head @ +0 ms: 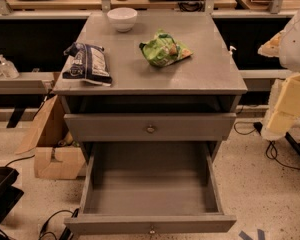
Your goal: Close middle drawer
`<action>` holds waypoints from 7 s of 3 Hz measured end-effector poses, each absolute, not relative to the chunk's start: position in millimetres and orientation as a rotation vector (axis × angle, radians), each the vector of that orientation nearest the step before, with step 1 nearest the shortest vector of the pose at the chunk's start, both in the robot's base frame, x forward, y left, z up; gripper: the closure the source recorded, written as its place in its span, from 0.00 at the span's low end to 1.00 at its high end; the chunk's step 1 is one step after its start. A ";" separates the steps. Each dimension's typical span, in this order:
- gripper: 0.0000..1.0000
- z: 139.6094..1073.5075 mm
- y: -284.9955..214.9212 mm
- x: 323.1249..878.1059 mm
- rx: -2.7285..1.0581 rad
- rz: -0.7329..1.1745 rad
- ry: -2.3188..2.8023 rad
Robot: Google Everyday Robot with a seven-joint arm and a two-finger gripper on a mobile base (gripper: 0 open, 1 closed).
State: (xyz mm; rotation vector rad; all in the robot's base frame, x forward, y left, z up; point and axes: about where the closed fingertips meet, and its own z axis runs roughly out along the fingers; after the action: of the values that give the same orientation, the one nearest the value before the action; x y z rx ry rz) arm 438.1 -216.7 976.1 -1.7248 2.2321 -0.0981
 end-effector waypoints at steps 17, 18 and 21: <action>1.00 351.2 -133.8 375.8 -1.444 0.623 1.938; 1.00 355.4 -133.0 390.9 -1.440 0.608 1.923; 1.00 362.2 -131.7 422.4 -1.433 0.584 1.913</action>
Offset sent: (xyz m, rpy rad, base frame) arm -0.0195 0.0054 -0.1557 0.1482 -0.0495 -0.0508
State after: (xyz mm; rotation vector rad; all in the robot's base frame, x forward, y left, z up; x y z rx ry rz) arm 422.4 -131.7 362.2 -1.4327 1.9129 0.5837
